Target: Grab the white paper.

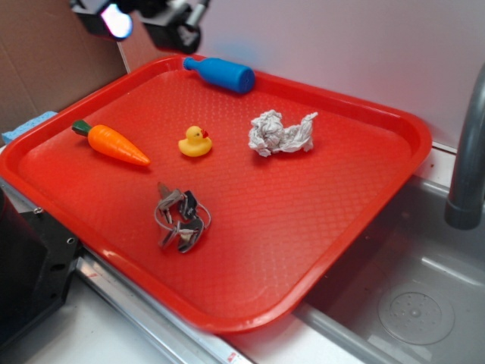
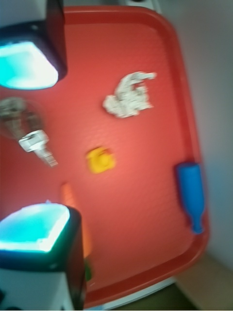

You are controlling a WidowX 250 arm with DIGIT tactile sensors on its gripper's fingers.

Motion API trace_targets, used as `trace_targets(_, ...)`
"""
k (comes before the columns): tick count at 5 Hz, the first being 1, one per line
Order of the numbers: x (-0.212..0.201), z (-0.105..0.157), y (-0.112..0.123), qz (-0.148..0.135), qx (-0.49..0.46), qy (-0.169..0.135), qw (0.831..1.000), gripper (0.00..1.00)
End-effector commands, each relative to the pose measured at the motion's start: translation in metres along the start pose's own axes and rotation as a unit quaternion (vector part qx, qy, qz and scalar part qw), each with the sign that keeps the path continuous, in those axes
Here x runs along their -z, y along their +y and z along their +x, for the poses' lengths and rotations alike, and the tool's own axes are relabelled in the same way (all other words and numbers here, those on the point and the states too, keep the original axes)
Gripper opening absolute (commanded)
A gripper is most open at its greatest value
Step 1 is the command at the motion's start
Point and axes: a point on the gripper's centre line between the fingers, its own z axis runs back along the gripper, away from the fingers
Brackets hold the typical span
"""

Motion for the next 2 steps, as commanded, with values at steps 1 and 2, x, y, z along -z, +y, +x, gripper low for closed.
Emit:
trace_targets(1, 0.042, 0.033, -0.021, 0.029, -0.006, -0.024, 0.999, 1.00)
trace_targets(2, 0.074, 0.039, -0.026, 0.031, 0.004, -0.010, 0.999, 1.00)
